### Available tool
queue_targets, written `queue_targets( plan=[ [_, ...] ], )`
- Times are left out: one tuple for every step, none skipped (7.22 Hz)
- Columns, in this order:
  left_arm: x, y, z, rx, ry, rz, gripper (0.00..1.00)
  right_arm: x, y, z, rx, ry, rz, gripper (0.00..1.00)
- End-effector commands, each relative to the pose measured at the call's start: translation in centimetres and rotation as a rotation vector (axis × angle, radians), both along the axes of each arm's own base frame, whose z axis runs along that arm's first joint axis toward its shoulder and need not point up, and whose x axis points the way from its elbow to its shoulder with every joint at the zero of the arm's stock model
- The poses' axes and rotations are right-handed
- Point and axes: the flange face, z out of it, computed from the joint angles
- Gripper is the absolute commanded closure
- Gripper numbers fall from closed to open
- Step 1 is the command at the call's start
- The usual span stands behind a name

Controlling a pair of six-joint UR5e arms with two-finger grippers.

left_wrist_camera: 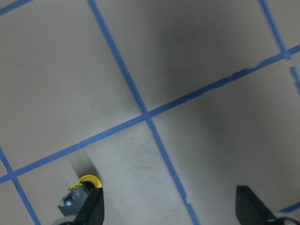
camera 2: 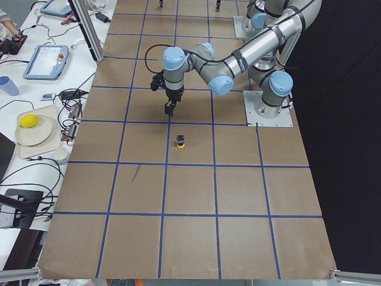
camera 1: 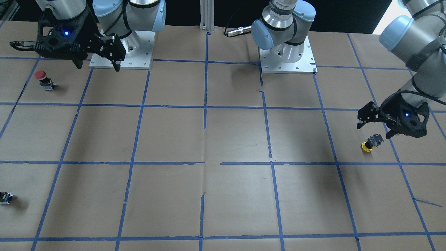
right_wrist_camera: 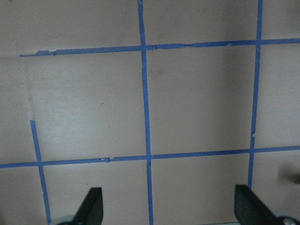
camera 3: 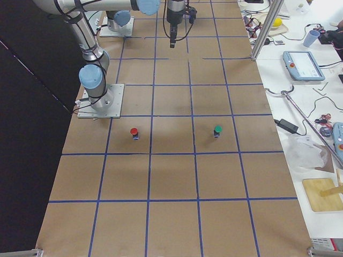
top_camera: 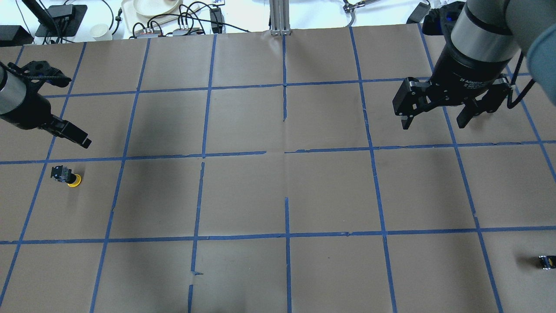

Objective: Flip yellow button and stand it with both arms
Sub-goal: 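Lower the left gripper over the yellow button and close on its base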

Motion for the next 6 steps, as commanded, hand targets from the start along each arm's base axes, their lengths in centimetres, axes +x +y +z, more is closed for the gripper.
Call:
queue_targets(
  plan=[
    [4.7,-0.2,-1.5,-0.06,-0.039,0.076,0.02,0.0,0.1,0.0,0.006,0.001,0.0,0.0],
    [6.0,-0.2,-2.9,-0.05,-0.03,0.215,0.01,0.0,0.1,-0.1,0.008,0.001,0.001,0.0],
    [6.3,-0.3,-4.1,-0.026,-0.021,0.272,0.01,-0.1,0.1,-0.1,0.008,0.001,0.0,0.0],
    [6.6,-0.2,-5.4,-0.003,-0.01,0.305,0.01,-0.1,0.1,-0.1,0.008,0.001,-0.002,0.0],
    [7.6,-0.2,-7.2,0.025,0.004,0.399,0.01,-0.1,0.1,-0.1,0.008,0.001,-0.002,0.0],
    [8.6,0.1,-8.5,0.045,0.014,0.439,0.01,-0.2,0.1,-0.1,0.009,0.003,-0.003,0.0]
  ],
)
